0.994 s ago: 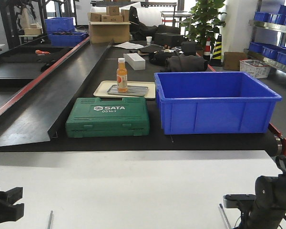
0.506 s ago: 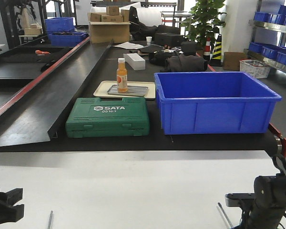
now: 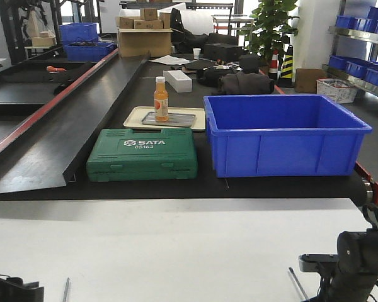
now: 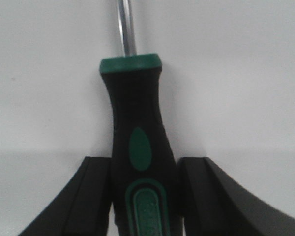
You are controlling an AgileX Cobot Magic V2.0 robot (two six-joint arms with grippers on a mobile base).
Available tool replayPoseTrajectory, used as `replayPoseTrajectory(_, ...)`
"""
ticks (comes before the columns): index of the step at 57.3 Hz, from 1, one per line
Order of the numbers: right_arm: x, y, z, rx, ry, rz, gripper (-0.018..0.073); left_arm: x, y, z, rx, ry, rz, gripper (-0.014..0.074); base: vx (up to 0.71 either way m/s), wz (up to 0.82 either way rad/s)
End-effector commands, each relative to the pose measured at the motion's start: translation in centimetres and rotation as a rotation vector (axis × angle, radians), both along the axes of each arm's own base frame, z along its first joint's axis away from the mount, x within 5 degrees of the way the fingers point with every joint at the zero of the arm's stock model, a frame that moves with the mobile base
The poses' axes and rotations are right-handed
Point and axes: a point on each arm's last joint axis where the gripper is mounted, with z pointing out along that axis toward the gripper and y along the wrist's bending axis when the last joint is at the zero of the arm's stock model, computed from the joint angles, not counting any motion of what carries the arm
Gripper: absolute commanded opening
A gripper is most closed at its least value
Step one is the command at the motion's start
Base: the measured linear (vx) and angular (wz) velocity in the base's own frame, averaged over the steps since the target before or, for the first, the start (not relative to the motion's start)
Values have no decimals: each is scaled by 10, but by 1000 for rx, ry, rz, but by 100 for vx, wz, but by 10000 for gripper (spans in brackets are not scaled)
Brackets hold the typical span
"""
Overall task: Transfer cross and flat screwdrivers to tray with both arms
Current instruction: 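Close left and right grippers on the green-black screwdriver handles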
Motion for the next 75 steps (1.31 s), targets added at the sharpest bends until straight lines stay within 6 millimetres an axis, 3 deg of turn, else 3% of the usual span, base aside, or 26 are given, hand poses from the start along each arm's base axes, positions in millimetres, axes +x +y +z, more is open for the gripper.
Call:
replayPoseTrajectory(1, 6, 3, 7, 34, -63, -22, -11, 13, -1, 1, -45, -14, 45, 443, 0, 0)
replayPoseTrajectory(20, 6, 3, 7, 34, -63, -21, -9, 37, -6, -61, -5, 232, 46, 443, 0, 0)
replayPoseTrajectory(51, 5, 4, 7, 41, -49, 1, -9, 93, -19, -71, 1, 441, 3, 425, 0, 0)
replayPoseTrajectory(75, 4, 7, 7, 74, -44, -14, -9, 101, -21, -110, 18, 570, 2, 353, 0, 0)
